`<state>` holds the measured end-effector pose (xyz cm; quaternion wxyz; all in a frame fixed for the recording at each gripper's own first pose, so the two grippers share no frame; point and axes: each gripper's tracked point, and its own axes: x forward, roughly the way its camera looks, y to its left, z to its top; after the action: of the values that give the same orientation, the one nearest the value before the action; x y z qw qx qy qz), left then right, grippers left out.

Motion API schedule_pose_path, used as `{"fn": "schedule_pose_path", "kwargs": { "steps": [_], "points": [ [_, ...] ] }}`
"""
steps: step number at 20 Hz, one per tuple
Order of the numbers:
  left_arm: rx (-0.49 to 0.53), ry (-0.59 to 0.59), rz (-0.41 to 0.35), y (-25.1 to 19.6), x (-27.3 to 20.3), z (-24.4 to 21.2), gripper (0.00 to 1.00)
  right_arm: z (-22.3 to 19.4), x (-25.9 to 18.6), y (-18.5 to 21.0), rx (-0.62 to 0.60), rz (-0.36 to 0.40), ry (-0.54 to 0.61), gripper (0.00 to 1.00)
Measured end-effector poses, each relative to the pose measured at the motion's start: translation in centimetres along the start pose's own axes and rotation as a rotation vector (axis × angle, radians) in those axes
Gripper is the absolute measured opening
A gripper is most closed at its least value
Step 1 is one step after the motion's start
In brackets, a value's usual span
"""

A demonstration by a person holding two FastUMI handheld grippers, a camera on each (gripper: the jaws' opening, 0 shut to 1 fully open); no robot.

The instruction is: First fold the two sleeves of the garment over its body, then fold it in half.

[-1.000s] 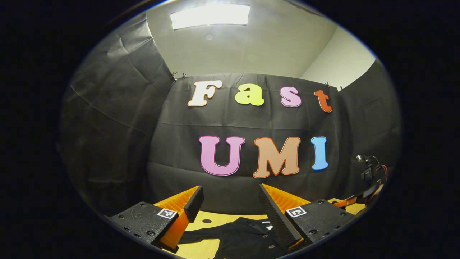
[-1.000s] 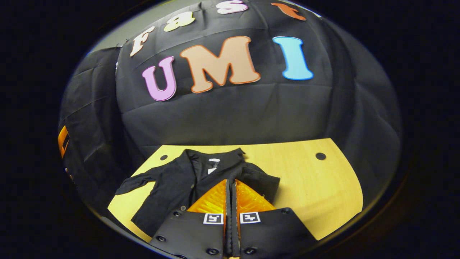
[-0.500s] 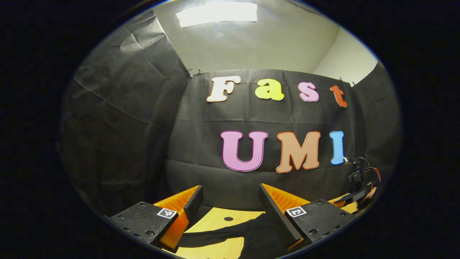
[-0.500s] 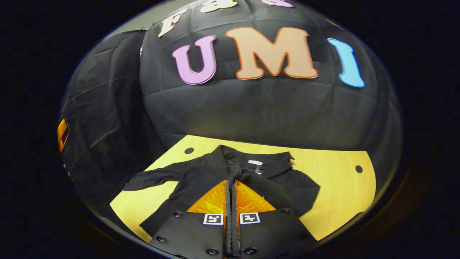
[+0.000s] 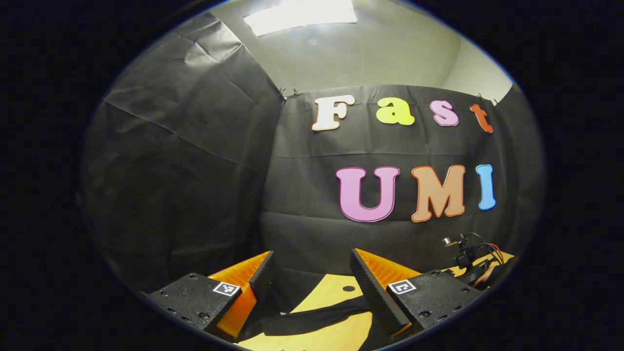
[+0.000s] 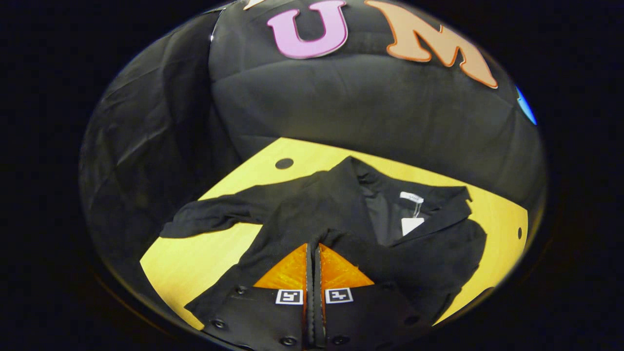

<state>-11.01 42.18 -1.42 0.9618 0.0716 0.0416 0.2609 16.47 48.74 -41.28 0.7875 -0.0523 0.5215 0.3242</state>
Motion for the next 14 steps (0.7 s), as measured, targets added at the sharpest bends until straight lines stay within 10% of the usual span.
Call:
{"fn": "schedule_pose_path", "kwargs": {
  "steps": [6, 11, 14],
  "points": [
    [0.026, 0.029, 0.04, 2.8, -0.6, -1.0, 0.94, -1.6, 5.3, 0.3, -0.01, -0.05, 0.049, 0.05],
    [0.007, 0.032, 0.044, 3.1, 0.2, -1.7, 0.94, 0.3, 4.0, 1.3, -0.093, -0.073, -0.056, 1.0],
    [-0.013, 0.025, 0.034, 3.0, 1.2, -2.2, 0.97, 2.9, 0.7, 1.8, -0.085, -0.075, -0.181, 1.0]
  ]
}}
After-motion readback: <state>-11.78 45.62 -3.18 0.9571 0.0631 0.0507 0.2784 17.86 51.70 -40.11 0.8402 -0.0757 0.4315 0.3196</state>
